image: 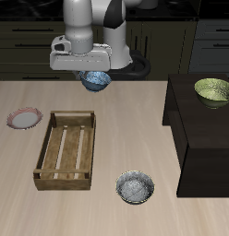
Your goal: Place the blue bowl on the plate
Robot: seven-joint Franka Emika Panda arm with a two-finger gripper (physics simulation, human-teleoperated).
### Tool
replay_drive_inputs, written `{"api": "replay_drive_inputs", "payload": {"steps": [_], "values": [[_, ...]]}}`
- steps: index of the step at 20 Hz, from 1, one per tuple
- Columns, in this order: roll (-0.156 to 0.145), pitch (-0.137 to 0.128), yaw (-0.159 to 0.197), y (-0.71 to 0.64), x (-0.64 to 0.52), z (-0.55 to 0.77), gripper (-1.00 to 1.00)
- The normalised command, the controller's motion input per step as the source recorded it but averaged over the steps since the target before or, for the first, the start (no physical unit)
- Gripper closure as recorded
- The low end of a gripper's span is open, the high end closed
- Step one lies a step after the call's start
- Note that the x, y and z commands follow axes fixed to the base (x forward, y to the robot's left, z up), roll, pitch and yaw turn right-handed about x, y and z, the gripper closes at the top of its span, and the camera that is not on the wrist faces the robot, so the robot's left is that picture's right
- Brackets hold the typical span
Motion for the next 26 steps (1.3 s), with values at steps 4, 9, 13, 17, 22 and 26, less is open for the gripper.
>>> {"api": "replay_drive_inputs", "payload": {"steps": [4, 9, 13, 17, 22, 26], "values": [[-0.062, -0.019, 0.005, -0.48, -0.12, 0.08, 1.00], [-0.004, -0.021, 0.003, -0.31, -0.09, 0.13, 1.00], [-0.028, -0.032, 0.001, -0.40, -0.08, 0.17, 1.00], [-0.034, 0.016, -0.011, -0.41, -0.03, 0.02, 1.00], [-0.041, -0.002, -0.012, -0.39, -0.16, 0.03, 1.00], [-0.007, -0.008, -0.006, -0.20, -0.19, 0.05, 1.00]]}}
